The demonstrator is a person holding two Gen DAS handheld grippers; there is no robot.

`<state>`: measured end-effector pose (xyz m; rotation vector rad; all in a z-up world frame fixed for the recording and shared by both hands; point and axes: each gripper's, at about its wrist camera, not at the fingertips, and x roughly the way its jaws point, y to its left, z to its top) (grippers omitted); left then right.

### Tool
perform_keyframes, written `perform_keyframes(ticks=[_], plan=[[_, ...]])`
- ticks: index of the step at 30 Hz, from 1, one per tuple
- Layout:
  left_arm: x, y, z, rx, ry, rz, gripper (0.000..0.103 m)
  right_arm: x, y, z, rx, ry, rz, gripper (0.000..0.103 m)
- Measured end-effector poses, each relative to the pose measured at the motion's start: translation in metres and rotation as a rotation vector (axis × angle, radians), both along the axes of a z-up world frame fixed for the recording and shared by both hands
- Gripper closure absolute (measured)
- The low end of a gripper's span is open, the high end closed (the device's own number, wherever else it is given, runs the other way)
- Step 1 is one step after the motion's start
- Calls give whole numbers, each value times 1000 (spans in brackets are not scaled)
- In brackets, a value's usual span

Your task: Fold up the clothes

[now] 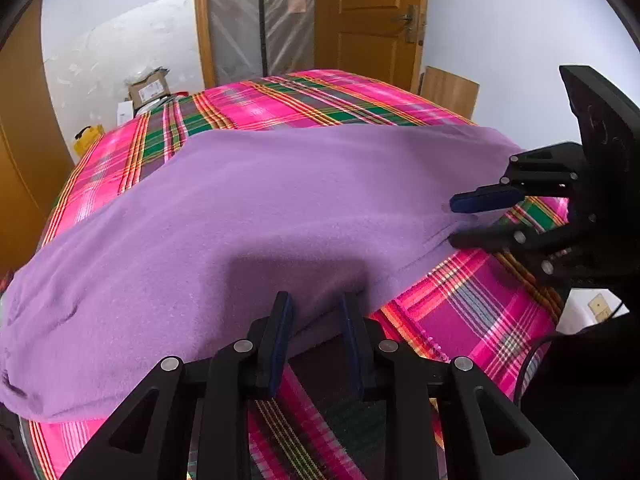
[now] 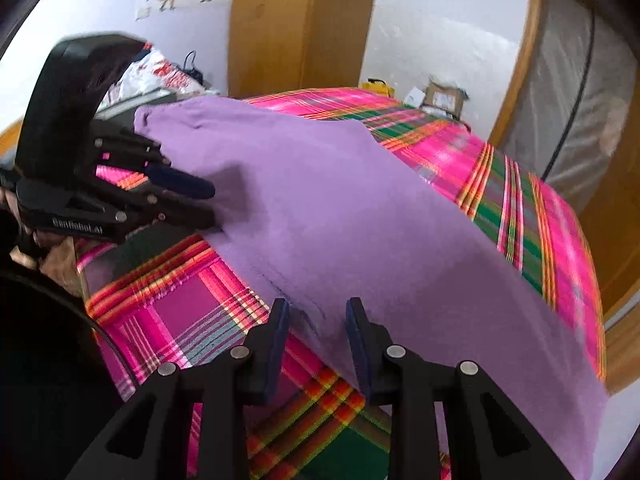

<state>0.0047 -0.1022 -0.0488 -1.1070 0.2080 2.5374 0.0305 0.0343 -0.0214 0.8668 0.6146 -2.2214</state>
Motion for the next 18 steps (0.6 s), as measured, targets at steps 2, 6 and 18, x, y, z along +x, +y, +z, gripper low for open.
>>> perform_keyframes(ticks=[2, 6, 18], plan=[[1, 0, 0, 0, 2, -2, 77, 0, -3, -2, 17, 11, 7, 90], [2, 0, 0, 6, 5, 1, 91, -1, -6, -4, 21, 20, 13, 96], [20, -18, 4, 68, 1, 62, 100, 8, 2, -3, 0, -12, 19, 99]])
